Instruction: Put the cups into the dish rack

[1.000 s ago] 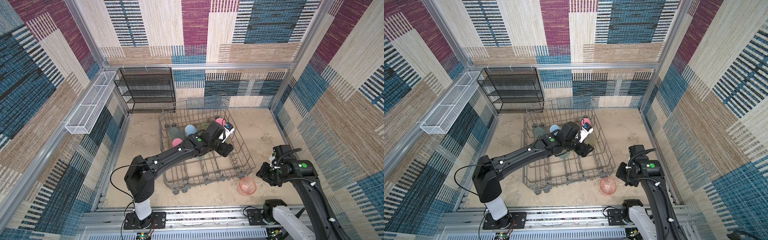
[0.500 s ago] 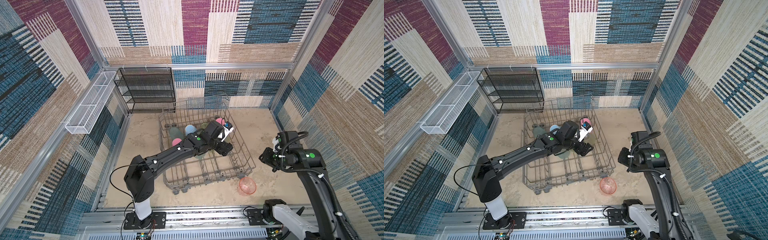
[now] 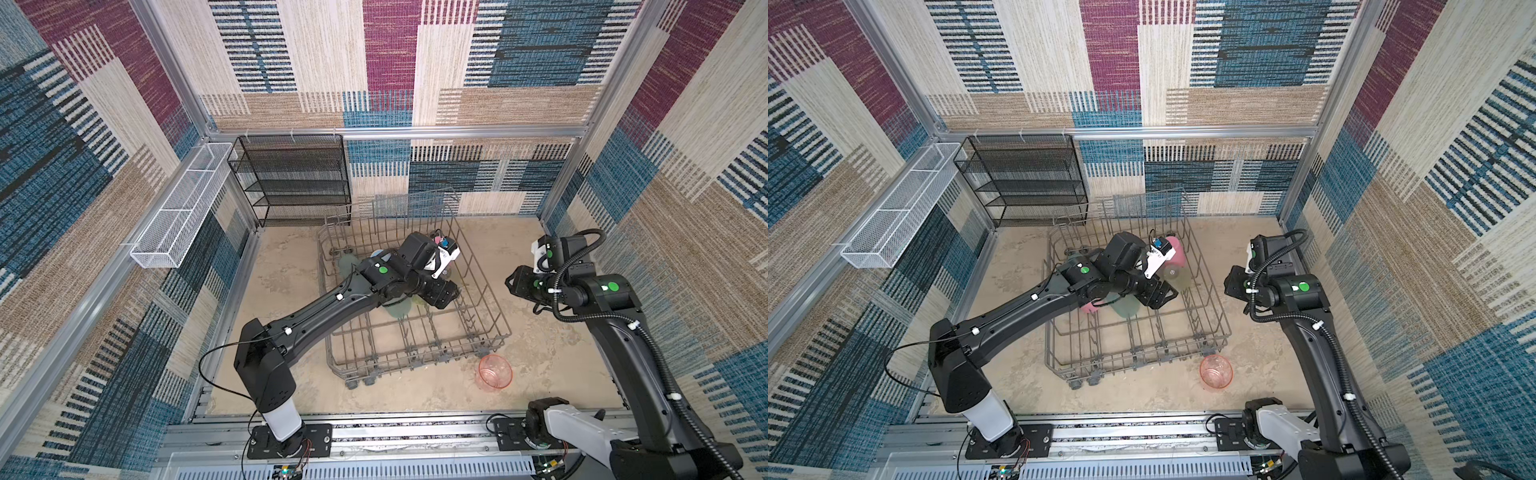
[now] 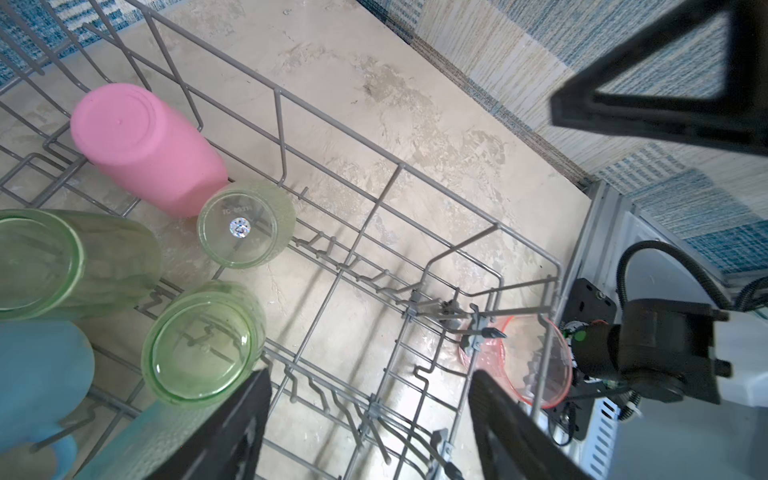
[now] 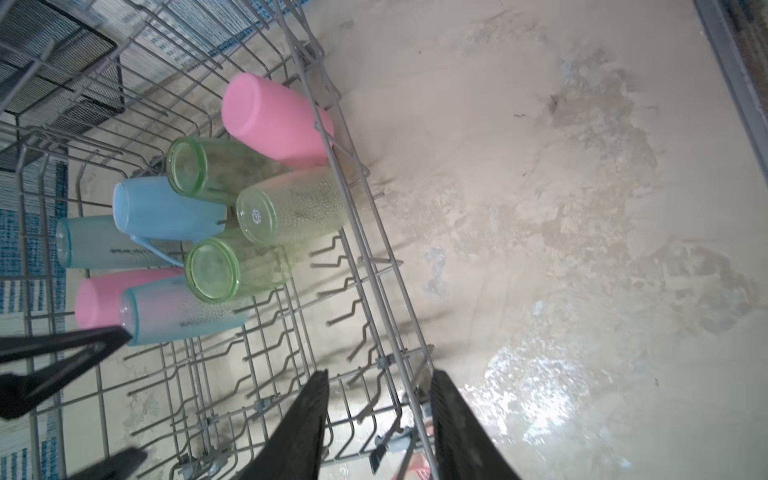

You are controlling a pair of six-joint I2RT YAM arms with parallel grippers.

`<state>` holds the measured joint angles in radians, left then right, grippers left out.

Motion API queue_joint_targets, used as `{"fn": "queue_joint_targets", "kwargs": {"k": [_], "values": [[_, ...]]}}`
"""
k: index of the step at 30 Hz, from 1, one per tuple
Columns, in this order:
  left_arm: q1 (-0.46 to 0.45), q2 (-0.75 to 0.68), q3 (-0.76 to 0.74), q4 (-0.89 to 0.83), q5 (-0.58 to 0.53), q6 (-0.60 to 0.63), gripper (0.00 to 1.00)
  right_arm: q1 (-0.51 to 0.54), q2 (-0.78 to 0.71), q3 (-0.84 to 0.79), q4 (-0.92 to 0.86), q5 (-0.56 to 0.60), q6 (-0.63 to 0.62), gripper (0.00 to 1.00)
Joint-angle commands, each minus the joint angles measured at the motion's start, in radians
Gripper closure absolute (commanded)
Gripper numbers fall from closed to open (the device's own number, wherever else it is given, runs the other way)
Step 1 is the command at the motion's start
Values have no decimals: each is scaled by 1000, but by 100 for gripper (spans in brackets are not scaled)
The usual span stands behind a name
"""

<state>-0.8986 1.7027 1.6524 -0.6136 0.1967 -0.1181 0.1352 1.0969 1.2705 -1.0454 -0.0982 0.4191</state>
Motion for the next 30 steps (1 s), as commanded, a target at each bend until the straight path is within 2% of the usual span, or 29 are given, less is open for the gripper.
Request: {"fn": "queue_joint_targets", "kwargs": {"k": [1,3,7,8,13,19,30], "values": [[-51,-20,28,-143,23,91,22,-3,11,-34,199,-18,36,53],[-94,-24,34,-178,10,156,26,-36,33,-33,247,-54,38,53],[-182,-14,45,-204,-7,273,27,-164,41,-47,368,-192,57,53],[-201,-2,60,-211,-16,297,27,-183,44,-41,382,-195,57,52],[-271,81,148,-271,-59,334,29,-289,51,-43,427,-266,55,52],[-315,156,219,-333,-82,262,33,-380,65,-88,482,-384,72,53],[-369,240,262,-342,-85,77,38,-404,58,-103,537,-424,110,53]]}}
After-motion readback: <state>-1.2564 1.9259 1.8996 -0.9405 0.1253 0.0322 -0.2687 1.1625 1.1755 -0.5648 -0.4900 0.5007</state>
